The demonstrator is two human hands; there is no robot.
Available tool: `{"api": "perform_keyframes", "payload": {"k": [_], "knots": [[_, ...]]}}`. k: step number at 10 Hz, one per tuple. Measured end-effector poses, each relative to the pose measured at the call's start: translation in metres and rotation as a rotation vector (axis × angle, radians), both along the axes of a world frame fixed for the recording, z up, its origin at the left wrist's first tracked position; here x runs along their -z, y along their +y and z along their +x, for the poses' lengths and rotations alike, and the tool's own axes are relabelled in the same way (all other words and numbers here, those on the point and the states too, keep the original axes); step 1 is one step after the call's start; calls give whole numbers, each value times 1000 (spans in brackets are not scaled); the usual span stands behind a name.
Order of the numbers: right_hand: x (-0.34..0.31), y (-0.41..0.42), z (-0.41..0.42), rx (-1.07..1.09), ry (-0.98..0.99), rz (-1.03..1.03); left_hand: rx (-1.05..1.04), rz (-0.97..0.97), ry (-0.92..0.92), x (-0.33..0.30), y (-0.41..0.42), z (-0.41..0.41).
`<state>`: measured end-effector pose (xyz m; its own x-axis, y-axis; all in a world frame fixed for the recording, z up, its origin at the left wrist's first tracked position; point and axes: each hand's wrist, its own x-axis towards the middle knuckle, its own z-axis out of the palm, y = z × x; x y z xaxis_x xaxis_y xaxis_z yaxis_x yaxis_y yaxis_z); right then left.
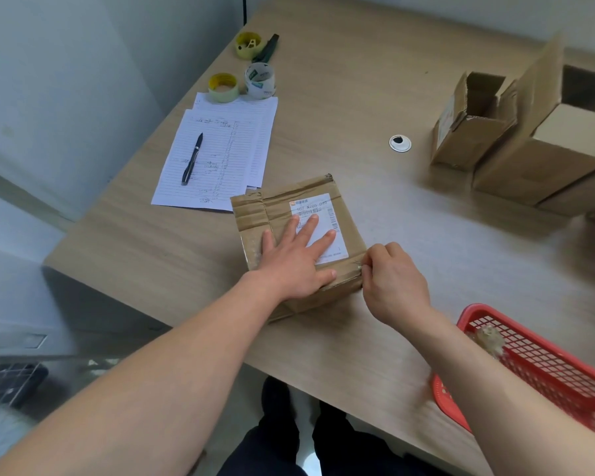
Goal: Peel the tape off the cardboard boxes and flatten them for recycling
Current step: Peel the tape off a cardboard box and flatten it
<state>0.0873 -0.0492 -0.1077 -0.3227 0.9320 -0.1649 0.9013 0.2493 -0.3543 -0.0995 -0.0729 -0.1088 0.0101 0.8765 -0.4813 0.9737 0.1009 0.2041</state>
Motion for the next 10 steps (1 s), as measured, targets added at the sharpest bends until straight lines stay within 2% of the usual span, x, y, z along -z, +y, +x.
{"api": "perform_keyframes", "payload": {"k": [2,4,7,8,9,10], "knots": [[-2,11,8,-111,6,-78,0,-7,-7,-1,-1,0],[-3,-2,3,-8,64,141,5,-12,-12,-2,1,-2],[0,5,3,-178,-68,83,4,-14,-24,-2,1,-2],[10,5,16,-193,132,61,6,-14,-29,-2,0,-2],[14,-4,23,129,533,-101,5,-15,-35,-2,0,-3],[16,-22,16,538,888,-293,4,-21,-37,-2,1,-3]]}}
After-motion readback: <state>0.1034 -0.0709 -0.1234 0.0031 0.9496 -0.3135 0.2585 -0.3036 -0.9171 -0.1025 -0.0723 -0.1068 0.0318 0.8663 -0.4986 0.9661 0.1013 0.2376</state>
